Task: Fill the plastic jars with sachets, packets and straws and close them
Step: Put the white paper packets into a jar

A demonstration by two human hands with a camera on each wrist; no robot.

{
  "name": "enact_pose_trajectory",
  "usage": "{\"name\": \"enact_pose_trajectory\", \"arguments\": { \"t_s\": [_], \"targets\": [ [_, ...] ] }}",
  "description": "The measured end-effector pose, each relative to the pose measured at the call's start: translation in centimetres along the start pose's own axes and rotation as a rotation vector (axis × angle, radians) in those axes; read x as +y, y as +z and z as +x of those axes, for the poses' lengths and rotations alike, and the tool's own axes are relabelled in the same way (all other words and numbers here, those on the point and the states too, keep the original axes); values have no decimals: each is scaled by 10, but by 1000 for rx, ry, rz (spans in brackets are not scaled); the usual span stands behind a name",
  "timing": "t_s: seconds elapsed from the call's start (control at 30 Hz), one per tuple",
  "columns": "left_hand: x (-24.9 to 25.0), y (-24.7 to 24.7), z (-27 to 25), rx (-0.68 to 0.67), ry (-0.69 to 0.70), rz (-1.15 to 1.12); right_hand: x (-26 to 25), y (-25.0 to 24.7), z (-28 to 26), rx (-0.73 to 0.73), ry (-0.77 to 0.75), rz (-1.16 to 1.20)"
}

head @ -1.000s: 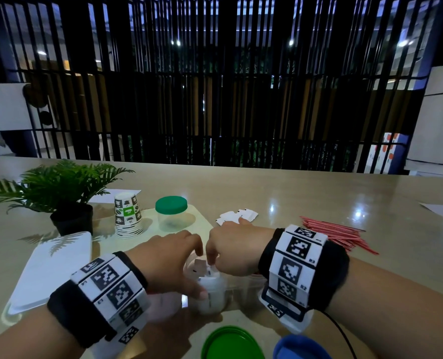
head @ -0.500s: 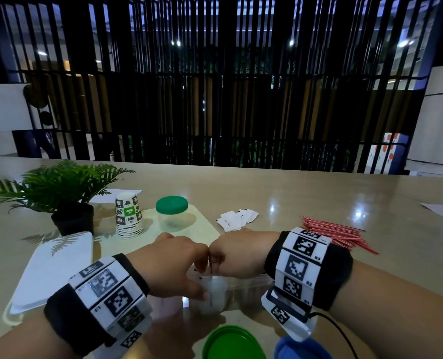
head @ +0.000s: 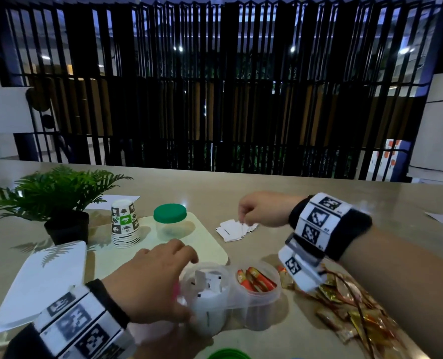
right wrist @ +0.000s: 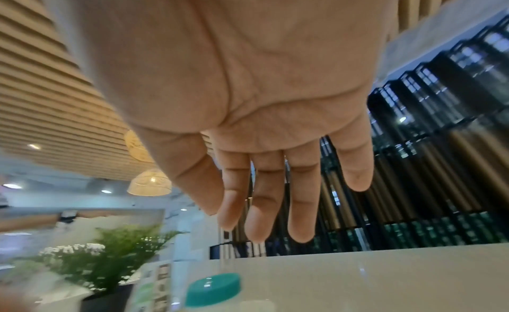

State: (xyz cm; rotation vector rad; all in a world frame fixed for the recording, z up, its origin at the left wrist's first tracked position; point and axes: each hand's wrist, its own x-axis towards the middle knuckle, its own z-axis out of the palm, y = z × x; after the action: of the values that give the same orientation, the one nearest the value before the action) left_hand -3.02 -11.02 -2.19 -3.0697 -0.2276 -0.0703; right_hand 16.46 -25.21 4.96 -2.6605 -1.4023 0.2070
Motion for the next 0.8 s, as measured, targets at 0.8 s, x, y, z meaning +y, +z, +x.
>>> {"name": "enact_pose_trajectory", "arguments": {
  "t_s": [0.8],
  "targets": [
    [-33,20,4,1,-139,145,95,78,166,-185,400,24]
  ]
}}
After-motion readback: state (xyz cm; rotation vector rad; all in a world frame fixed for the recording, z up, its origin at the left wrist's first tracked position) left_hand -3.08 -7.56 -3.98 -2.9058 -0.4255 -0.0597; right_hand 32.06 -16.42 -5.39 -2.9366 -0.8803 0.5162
